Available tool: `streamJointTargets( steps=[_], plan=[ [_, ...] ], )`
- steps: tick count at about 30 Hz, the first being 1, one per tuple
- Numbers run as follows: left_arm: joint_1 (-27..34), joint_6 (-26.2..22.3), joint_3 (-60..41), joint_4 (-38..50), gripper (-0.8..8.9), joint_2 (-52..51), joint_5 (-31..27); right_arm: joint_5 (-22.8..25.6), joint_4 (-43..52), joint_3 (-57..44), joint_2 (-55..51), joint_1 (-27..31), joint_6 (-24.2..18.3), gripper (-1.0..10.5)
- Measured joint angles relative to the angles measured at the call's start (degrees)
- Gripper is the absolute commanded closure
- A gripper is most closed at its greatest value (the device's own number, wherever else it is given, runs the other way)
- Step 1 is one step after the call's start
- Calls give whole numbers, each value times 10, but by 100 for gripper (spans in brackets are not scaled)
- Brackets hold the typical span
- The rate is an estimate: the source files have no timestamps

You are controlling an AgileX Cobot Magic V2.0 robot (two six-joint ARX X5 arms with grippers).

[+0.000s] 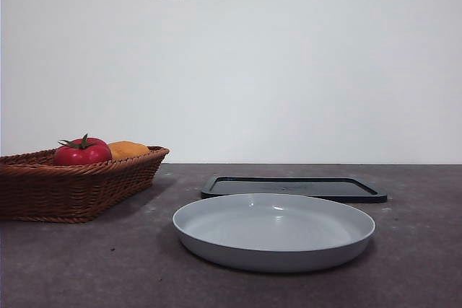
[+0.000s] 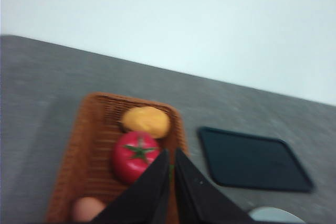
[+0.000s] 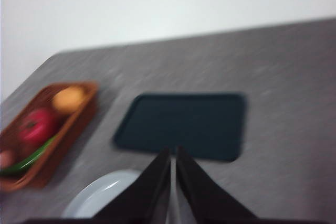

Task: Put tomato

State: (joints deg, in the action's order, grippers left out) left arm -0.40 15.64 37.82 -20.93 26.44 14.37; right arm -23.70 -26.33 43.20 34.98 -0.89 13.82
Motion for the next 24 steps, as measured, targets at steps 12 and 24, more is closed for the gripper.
streamJointTargets(
  steps=[12,24],
  plan=[
    [-43,-4,177,-120,798,187,129,16,-126,148,138,-119,-39,937],
    [-111,-48,232,-276,707,262,130,58,-150,160,154,-194,-50,926]
  ],
)
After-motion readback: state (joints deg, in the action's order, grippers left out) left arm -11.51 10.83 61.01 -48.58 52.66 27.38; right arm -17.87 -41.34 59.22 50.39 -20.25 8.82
